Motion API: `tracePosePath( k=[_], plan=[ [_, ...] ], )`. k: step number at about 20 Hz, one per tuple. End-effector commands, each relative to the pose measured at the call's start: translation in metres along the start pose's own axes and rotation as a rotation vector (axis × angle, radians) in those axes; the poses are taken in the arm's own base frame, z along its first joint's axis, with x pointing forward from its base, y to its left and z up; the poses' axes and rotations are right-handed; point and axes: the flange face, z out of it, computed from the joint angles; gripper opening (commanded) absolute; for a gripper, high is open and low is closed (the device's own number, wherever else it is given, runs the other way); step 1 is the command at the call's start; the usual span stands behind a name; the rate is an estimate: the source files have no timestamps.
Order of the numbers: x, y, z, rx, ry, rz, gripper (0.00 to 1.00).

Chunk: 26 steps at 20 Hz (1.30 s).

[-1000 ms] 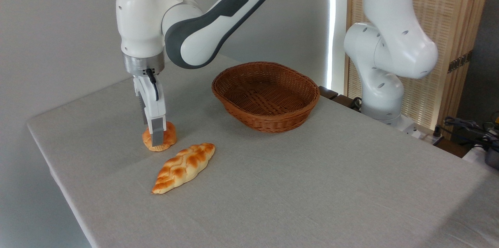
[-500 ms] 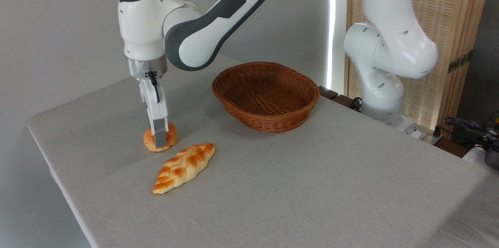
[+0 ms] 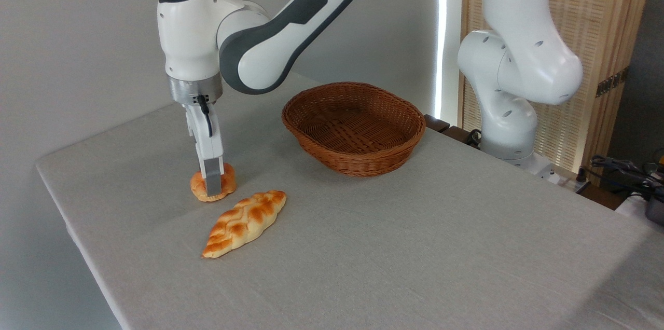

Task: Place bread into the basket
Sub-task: 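Close the gripper on the round bread roll, then lift the roll and carry it over the wicker basket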

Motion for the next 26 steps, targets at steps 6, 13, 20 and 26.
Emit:
tracePosePath(
  k=[6,13,20,26],
  plan=[
    [-0.001,0.0,-0.011,0.028,0.007,0.001,0.26],
    [-0.017,0.05,-0.113,0.022,-0.085,-0.001,0.34],
    [-0.043,0.181,-0.136,-0.05,-0.266,0.13,0.4],
    [-0.053,0.237,-0.089,-0.113,-0.371,0.231,0.58]
  ],
)
